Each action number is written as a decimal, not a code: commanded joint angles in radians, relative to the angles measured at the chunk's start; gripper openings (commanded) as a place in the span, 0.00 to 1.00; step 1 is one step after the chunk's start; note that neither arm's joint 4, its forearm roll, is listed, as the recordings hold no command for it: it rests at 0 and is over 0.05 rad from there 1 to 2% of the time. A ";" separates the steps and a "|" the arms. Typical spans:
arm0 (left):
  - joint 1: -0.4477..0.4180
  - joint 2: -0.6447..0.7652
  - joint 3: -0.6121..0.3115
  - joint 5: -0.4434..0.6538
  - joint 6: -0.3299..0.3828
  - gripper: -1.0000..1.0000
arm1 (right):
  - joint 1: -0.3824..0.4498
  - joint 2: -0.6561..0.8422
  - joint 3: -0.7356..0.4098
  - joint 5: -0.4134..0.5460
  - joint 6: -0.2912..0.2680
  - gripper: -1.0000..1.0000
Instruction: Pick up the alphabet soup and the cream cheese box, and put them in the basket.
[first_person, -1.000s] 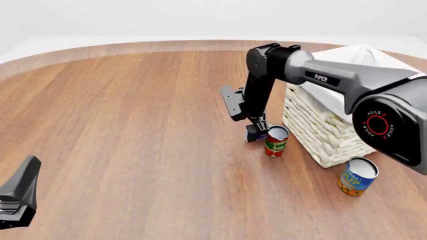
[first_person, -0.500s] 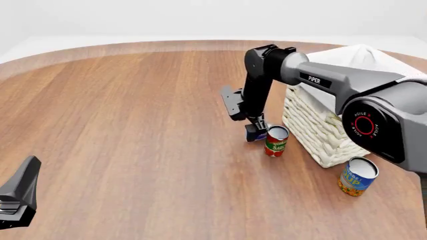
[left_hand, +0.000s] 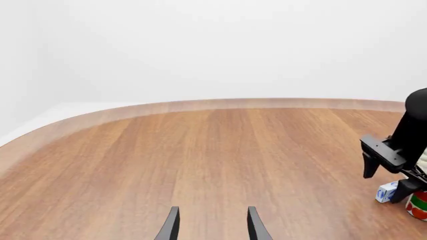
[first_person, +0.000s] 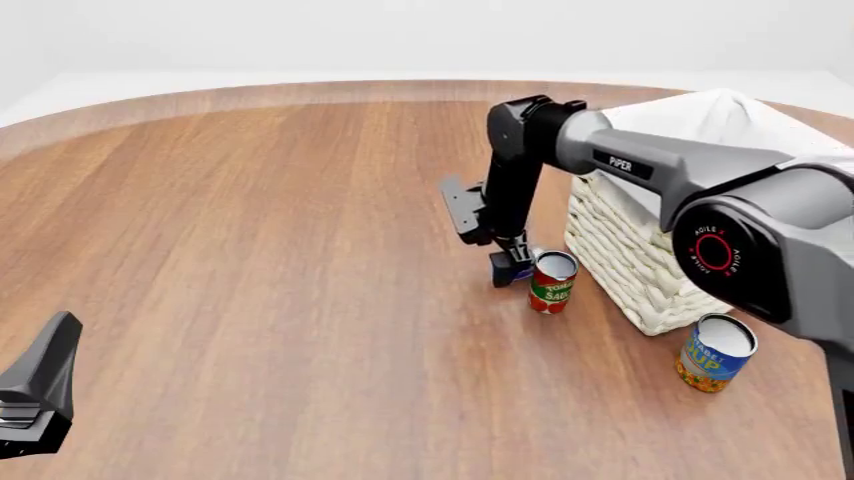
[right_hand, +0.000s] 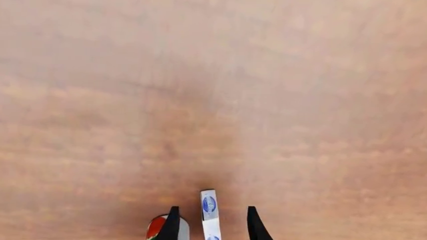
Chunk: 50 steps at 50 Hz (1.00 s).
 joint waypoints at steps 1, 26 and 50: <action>0.000 0.000 0.000 0.000 0.000 1.00 | -0.005 0.018 -0.011 0.006 0.003 1.00; 0.000 0.000 0.000 0.000 0.000 1.00 | -0.025 0.084 -0.086 0.038 -0.010 1.00; 0.000 0.000 0.000 0.000 0.000 1.00 | -0.038 0.125 -0.124 0.047 -0.034 0.00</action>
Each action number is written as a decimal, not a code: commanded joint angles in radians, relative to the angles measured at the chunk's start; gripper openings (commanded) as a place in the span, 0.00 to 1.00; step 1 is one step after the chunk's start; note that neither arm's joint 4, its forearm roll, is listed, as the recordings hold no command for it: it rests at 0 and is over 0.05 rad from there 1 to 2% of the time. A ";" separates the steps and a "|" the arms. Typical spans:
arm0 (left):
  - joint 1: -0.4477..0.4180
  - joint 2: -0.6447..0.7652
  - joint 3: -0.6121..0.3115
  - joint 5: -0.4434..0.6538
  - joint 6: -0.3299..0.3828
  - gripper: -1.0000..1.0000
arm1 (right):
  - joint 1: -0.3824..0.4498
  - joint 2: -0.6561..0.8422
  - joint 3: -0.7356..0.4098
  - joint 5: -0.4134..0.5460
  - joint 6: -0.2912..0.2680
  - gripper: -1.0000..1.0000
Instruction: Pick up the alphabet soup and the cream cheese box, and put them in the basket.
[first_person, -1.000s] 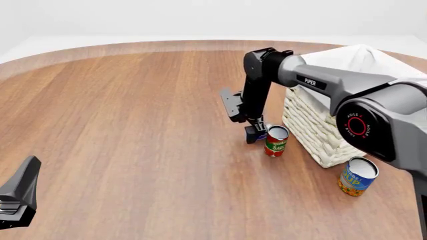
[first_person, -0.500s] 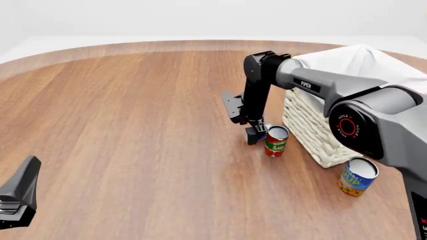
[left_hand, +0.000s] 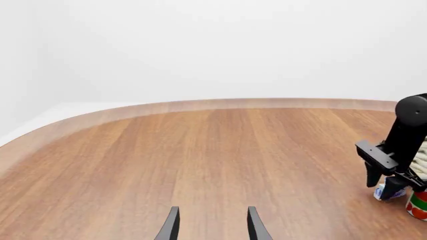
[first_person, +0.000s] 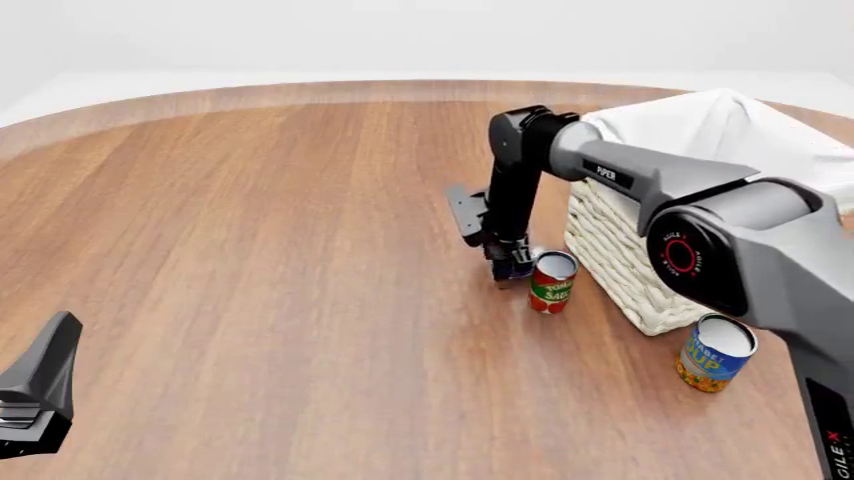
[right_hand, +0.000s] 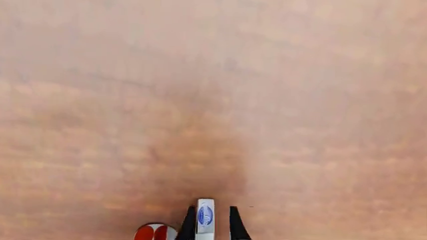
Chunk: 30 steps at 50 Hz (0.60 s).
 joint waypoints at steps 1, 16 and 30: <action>0.000 0.000 0.000 0.000 0.000 1.00 | -0.007 0.021 -0.015 0.000 -0.014 0.00; 0.000 0.000 0.000 0.000 0.000 1.00 | -0.011 0.010 -0.015 -0.009 -0.025 0.00; 0.000 0.000 0.000 0.000 0.000 1.00 | -0.018 -0.001 -0.023 -0.024 -0.050 0.00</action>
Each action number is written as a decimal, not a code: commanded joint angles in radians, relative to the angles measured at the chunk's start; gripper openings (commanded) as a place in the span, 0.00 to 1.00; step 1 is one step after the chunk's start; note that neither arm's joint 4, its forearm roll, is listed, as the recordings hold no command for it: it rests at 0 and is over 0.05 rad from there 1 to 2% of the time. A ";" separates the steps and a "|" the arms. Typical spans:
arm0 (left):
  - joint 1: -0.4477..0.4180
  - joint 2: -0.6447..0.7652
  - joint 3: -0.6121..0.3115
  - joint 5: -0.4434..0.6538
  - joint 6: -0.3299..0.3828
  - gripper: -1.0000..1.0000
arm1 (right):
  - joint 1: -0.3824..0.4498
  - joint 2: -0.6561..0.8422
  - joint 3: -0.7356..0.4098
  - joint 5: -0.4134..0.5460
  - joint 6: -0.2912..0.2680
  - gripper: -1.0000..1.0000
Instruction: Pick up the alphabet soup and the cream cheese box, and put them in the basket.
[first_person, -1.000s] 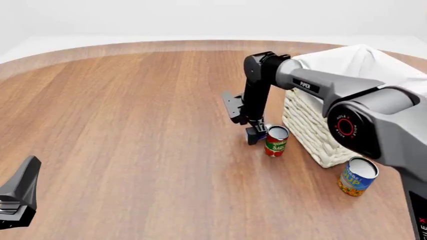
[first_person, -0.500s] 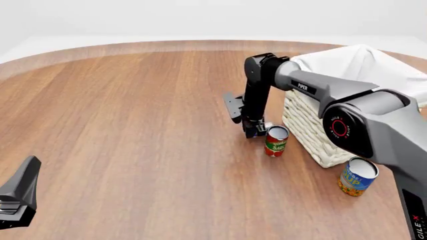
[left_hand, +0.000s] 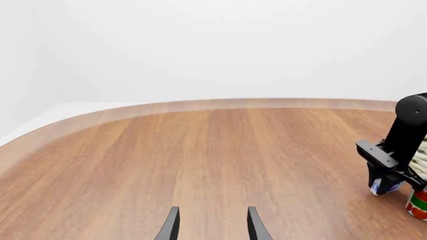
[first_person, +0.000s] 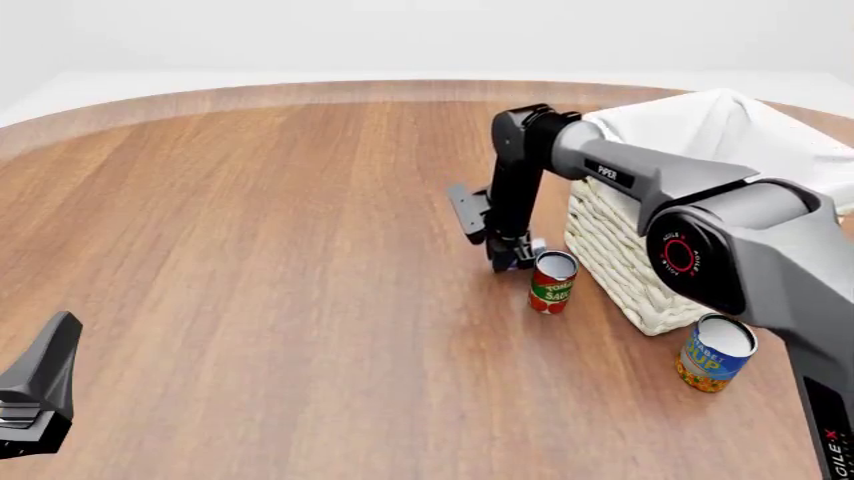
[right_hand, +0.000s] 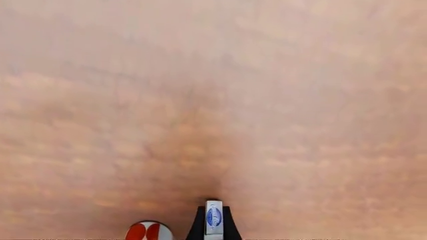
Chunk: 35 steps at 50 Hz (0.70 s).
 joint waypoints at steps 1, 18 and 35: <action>0.000 0.000 0.000 0.000 0.000 1.00 | -0.010 -0.011 -0.003 -0.019 -0.020 0.00; 0.000 0.000 0.000 0.000 0.000 1.00 | 0.004 -0.078 0.059 -0.074 -0.103 0.00; 0.000 0.000 0.000 0.000 0.000 1.00 | 0.008 -0.112 0.052 -0.065 -0.121 0.00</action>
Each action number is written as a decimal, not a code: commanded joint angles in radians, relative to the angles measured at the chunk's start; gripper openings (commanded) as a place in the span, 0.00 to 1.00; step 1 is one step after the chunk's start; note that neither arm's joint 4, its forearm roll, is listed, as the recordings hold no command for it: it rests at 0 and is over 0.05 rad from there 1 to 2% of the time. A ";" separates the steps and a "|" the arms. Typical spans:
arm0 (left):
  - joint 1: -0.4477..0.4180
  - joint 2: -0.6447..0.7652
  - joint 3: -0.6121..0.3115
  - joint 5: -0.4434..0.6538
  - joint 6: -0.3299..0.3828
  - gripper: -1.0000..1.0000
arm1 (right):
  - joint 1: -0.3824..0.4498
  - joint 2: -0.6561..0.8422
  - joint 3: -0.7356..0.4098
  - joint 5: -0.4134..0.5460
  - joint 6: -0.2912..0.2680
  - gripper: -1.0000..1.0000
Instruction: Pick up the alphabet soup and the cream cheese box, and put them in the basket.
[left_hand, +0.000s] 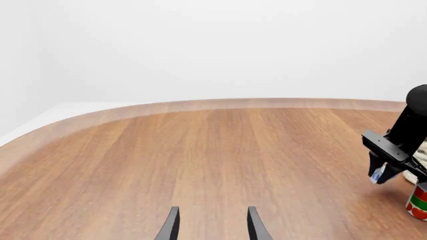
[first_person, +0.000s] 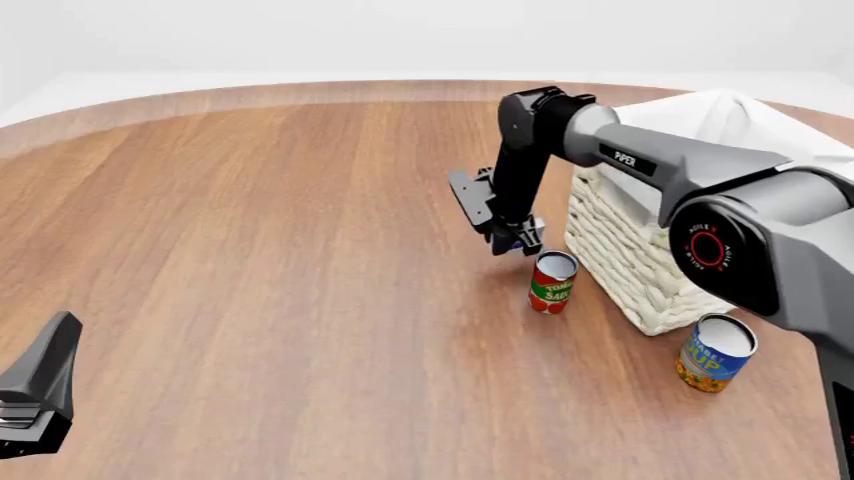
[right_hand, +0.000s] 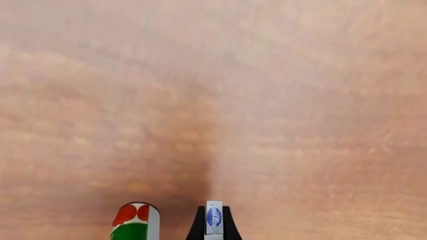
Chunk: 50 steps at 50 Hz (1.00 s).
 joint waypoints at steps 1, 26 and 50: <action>0.000 0.000 0.000 0.000 0.000 1.00 | 0.006 -0.036 0.006 -0.004 -0.010 0.00; 0.000 0.000 0.000 0.000 0.000 1.00 | 0.114 -0.107 -0.060 0.053 0.202 0.00; 0.000 0.000 0.000 0.000 0.000 1.00 | 0.199 -0.206 0.032 0.009 0.442 0.00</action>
